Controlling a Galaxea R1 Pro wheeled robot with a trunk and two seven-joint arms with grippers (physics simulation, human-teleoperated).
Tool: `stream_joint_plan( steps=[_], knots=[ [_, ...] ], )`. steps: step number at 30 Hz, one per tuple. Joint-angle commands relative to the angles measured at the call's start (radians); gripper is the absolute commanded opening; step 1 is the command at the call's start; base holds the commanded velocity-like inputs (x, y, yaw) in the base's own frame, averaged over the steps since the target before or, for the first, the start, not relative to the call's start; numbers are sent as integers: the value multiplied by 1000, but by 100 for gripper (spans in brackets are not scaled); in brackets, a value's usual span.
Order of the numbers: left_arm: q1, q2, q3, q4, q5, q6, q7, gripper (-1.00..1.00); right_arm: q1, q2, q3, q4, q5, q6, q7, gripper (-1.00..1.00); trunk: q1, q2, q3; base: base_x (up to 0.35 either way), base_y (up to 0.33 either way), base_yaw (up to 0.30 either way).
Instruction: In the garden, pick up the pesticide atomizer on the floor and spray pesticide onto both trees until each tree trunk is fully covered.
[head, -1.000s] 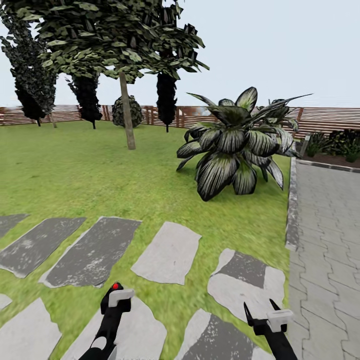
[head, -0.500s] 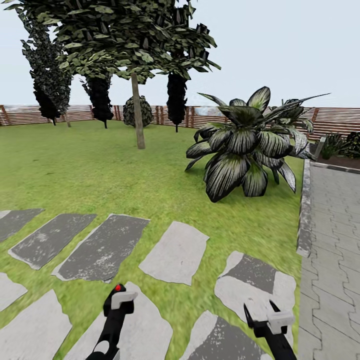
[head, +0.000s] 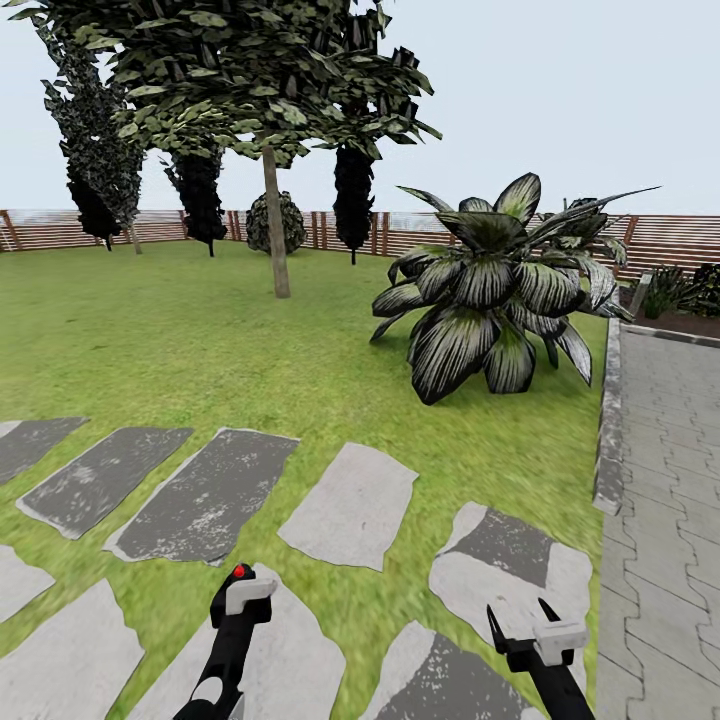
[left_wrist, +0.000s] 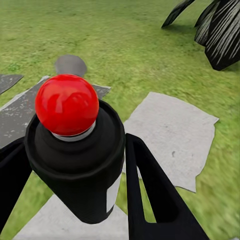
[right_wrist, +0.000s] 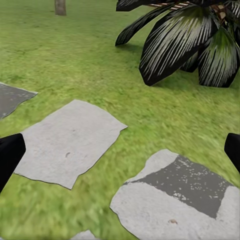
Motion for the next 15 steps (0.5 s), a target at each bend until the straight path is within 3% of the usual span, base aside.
stream_joint_plan(
  steps=[1, 7, 15],
  knots=[
    [-1, -1, 5, 0, -11, -3, 5, -100, -1, -1, 2, 1, -5, -3, 4, 100, 0, -1, -2, 0, 0, 0],
    [-1, -1, 5, 2, -11, -3, 5, -100, -2, -1, 3, 2, -5, -3, 4, 100, 0, -1, -2, 0, 0, 0],
    [38, -35, 16, -41, -8, -23, 5, -100, -19, -4, 4, 47, -6, -23, -42, 100, 0, -1, -2, 0, 0, 0]
  ],
)
